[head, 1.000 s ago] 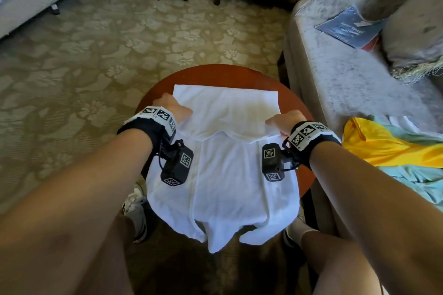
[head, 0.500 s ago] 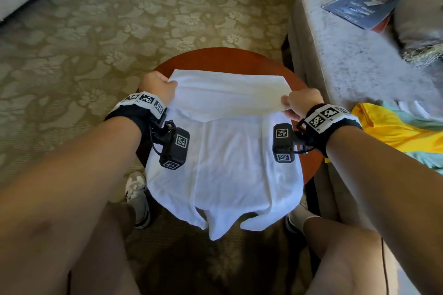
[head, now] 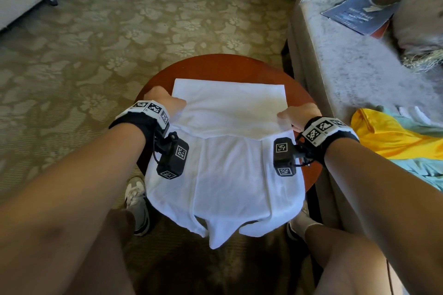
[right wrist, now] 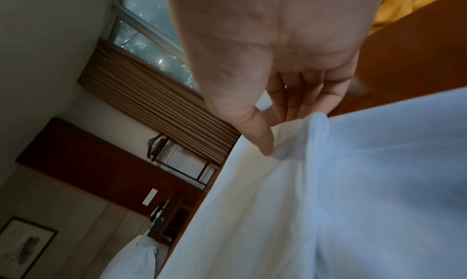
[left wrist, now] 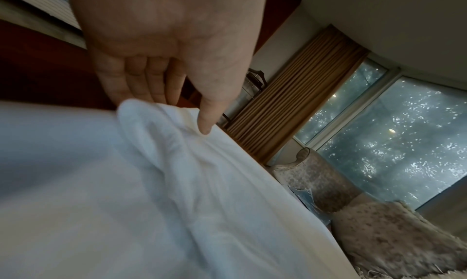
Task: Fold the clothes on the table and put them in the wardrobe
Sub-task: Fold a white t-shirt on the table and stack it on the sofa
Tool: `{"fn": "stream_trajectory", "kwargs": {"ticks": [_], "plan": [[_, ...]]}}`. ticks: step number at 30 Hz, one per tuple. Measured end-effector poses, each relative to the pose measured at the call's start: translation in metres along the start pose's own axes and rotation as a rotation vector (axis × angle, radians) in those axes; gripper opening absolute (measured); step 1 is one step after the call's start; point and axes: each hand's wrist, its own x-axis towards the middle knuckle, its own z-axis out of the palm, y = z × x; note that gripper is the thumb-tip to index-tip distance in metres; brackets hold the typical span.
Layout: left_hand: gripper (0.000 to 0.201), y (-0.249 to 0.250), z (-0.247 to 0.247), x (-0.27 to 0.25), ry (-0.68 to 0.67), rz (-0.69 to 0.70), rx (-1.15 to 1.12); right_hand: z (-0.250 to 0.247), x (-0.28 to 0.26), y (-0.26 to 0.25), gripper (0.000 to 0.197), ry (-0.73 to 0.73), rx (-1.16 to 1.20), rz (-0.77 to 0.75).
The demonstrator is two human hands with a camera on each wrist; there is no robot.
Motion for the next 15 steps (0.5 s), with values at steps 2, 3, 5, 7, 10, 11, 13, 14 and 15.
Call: {"fn": "stream_trajectory", "kwargs": {"ticks": [2, 3, 5, 7, 10, 11, 13, 14, 15], "plan": [[0.038, 0.006, 0.002, 0.007, 0.009, -0.001, -0.006, 0.007, 0.008, -0.004, 0.047, 0.019, -0.045, -0.028], [0.036, 0.007, 0.004, 0.008, 0.014, -0.004, -0.020, 0.010, 0.009, -0.004, 0.045, 0.037, -0.038, -0.039], [0.035, 0.012, 0.010, 0.018, 0.041, -0.020, -0.052, 0.018, 0.016, -0.007, 0.037, 0.081, -0.041, -0.039], [0.030, 0.014, 0.017, 0.032, 0.076, -0.035, -0.051, 0.023, 0.019, -0.013, 0.038, 0.098, -0.021, -0.035], [0.038, 0.020, 0.017, 0.048, 0.091, -0.035, -0.031, 0.023, 0.037, -0.024, 0.043, 0.048, -0.067, -0.056], [0.038, 0.022, 0.015, 0.053, 0.090, -0.038, -0.036, 0.021, 0.042, -0.029, 0.043, 0.036, -0.077, -0.069], [0.037, 0.026, 0.012, 0.066, 0.074, -0.044, -0.064, 0.018, 0.054, -0.037, 0.045, 0.028, -0.107, -0.079], [0.036, 0.028, 0.011, 0.073, 0.065, -0.042, -0.067, 0.017, 0.061, -0.042, 0.046, 0.018, -0.128, -0.085], [0.037, 0.030, 0.011, 0.080, 0.066, -0.029, -0.067, 0.018, 0.068, -0.047, 0.047, 0.016, -0.147, -0.104]]}}
